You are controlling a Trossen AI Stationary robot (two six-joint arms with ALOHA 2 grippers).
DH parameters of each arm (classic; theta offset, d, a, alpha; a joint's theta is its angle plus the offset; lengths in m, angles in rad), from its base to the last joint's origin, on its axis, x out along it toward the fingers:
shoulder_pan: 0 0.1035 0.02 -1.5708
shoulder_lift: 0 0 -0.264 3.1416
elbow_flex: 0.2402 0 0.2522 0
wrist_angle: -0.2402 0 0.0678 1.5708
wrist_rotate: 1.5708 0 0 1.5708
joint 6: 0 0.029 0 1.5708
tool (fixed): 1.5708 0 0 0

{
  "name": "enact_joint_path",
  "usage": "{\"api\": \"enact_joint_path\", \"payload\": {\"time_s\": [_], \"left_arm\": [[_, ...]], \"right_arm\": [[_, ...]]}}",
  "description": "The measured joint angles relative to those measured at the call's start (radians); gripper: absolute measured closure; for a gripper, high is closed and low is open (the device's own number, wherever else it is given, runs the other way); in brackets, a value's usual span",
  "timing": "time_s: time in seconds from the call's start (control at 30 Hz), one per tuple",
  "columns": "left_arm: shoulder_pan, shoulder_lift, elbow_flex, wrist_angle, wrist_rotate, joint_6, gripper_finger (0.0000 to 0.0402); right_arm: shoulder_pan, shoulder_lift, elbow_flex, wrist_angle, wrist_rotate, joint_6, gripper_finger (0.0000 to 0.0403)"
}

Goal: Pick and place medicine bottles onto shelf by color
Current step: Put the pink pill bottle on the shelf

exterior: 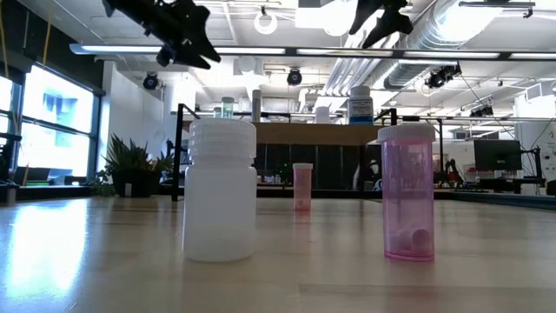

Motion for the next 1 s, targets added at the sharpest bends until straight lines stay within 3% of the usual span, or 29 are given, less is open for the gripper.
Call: {"api": "enact_joint_path", "payload": {"time_s": [0.17, 0.47, 1.0], "left_arm": [[-0.072, -0.038, 0.000, -0.046, 0.050, -0.025, 0.0183], [-0.219, -0.043, 0.000, -0.071, 0.051, -0.034, 0.0183], [-0.483, -0.043, 0.000, -0.110, 0.113, -0.130, 0.0183]], "right_arm": [[0.061, 0.000, 0.000, -0.081, 0.002, 0.012, 0.0162], [0.205, 0.003, 0.000, -0.179, 0.013, 0.083, 0.0162], [0.511, 0.060, 0.000, -0.169, 0.018, 0.289, 0.0162]]}}
